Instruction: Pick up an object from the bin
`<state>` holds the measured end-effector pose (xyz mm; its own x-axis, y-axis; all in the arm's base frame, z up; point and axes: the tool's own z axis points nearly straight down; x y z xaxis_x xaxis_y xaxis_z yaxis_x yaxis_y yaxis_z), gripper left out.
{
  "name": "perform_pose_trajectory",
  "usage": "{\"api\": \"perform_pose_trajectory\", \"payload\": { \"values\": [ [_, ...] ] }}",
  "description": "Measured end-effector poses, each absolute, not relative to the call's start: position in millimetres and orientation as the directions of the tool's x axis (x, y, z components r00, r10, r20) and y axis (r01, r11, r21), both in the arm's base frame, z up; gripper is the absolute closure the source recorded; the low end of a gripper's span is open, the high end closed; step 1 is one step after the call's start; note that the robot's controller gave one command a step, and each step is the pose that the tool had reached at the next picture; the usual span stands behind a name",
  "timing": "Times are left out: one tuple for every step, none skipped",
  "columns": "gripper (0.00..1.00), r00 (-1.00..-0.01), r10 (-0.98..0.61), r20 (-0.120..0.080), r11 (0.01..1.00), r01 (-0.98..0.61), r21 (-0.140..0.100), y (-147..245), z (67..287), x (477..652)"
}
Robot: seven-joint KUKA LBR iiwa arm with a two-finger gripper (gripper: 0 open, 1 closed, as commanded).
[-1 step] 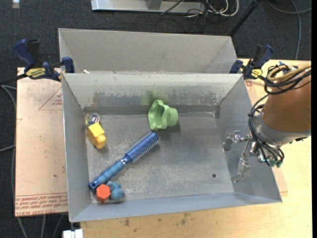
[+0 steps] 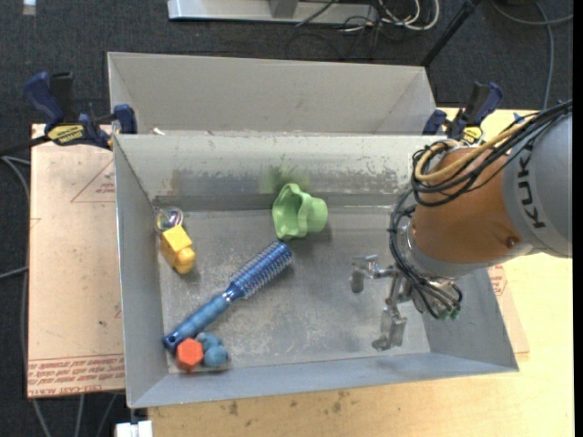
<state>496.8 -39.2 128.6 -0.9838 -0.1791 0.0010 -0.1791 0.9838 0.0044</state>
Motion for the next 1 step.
{"api": "perform_pose_trajectory", "payload": {
  "values": [
    [0.00,-0.804,-0.594,-0.005,0.804,-0.594,-0.005,-100.2,156.5,559.0]
  ]
}}
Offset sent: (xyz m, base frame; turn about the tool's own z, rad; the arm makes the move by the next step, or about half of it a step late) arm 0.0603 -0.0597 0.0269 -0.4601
